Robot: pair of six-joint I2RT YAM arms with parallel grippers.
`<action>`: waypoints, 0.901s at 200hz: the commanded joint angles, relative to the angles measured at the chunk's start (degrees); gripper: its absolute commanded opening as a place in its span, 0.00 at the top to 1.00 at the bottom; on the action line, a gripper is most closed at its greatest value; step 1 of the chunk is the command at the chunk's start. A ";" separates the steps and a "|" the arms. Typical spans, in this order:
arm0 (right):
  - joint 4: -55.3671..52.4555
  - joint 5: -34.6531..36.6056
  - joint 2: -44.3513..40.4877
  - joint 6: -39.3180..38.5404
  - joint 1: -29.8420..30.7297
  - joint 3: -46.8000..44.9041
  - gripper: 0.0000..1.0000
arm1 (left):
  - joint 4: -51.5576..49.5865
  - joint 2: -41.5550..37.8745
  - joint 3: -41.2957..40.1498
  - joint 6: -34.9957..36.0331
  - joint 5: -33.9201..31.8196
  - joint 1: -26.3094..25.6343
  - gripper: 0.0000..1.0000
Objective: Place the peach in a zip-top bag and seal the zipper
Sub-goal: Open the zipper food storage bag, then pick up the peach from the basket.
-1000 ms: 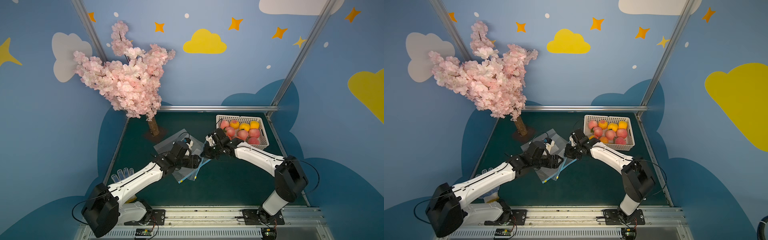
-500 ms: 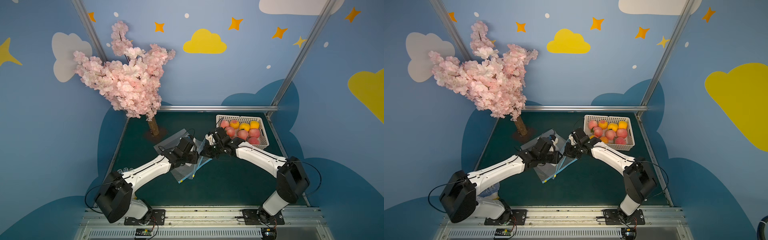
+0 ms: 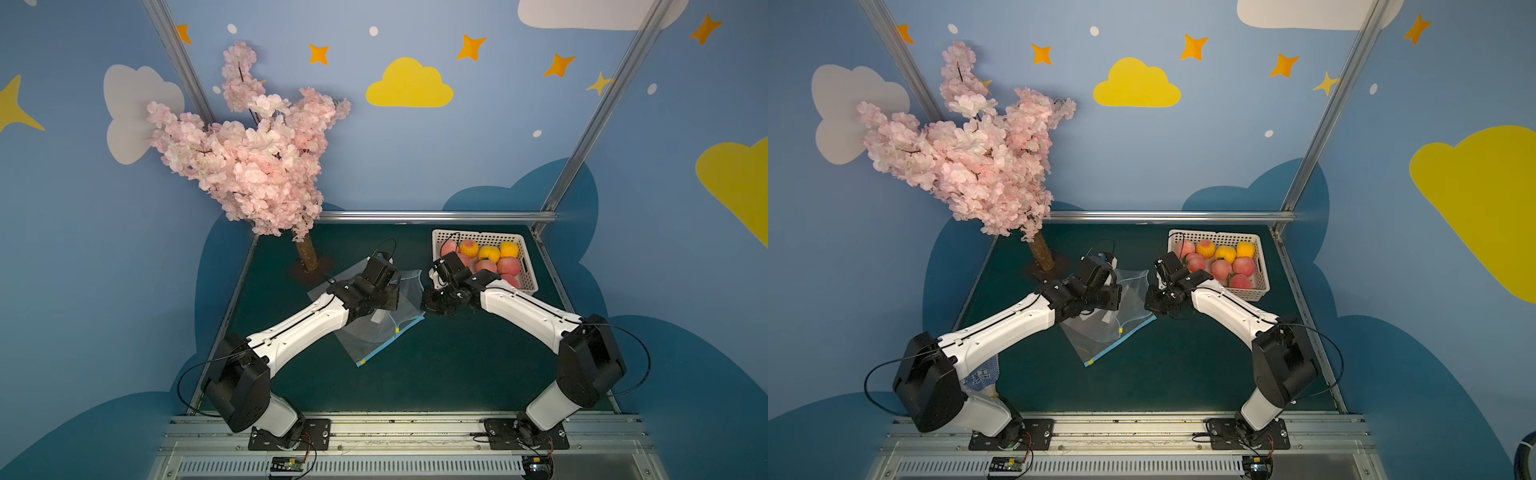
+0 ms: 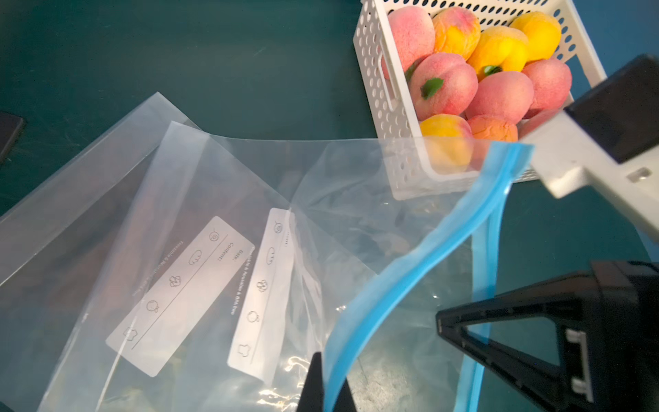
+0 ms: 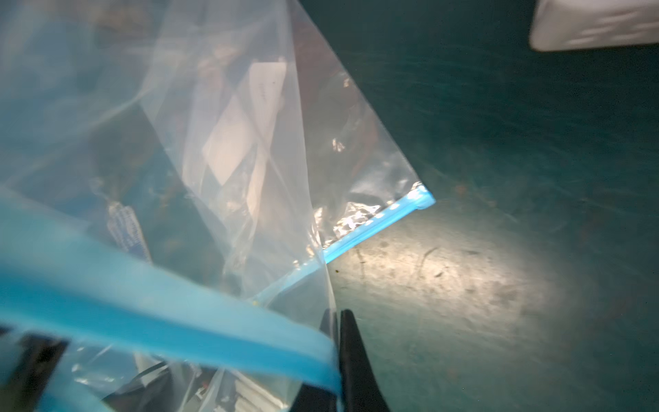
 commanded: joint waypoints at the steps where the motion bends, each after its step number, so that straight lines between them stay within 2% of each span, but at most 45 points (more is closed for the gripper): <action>1: -3.18 0.98 -0.60 -3.77 -1.42 2.00 0.96 | -3.17 3.30 3.12 -0.62 -1.07 0.24 0.97; 35: 1.79 -9.01 -3.47 -7.73 -5.63 3.11 0.62 | -4.87 10.84 9.49 -1.10 -0.09 0.70 0.97; 49: 2.47 -10.50 -6.30 -9.32 -8.14 2.17 0.53 | -5.73 13.62 12.03 -2.07 -0.10 1.24 0.97; 61: 2.30 -9.74 -8.91 -11.02 -10.44 1.05 0.47 | -6.11 15.43 13.79 -2.33 0.07 1.59 0.97; 72: 2.90 -5.51 -11.24 -8.57 -12.63 -1.01 0.44 | -6.12 16.73 14.98 -2.50 0.84 1.89 0.97; 80: 5.24 -3.34 -12.90 -10.29 -14.06 -3.04 0.43 | -6.06 17.48 15.72 -2.58 1.67 2.07 0.97; 98: 9.05 0.29 -14.26 -13.65 -17.48 -5.84 0.29 | -5.87 19.03 17.27 -2.93 3.47 2.32 0.97; 144: -1.12 8.26 1.55 -20.01 -22.99 7.28 0.26 | -3.44 21.38 18.09 -4.36 9.07 2.51 0.97; 180: -4.70 7.24 17.48 -22.44 -25.30 22.62 0.19 | -1.89 23.30 18.65 -5.73 11.50 2.49 0.97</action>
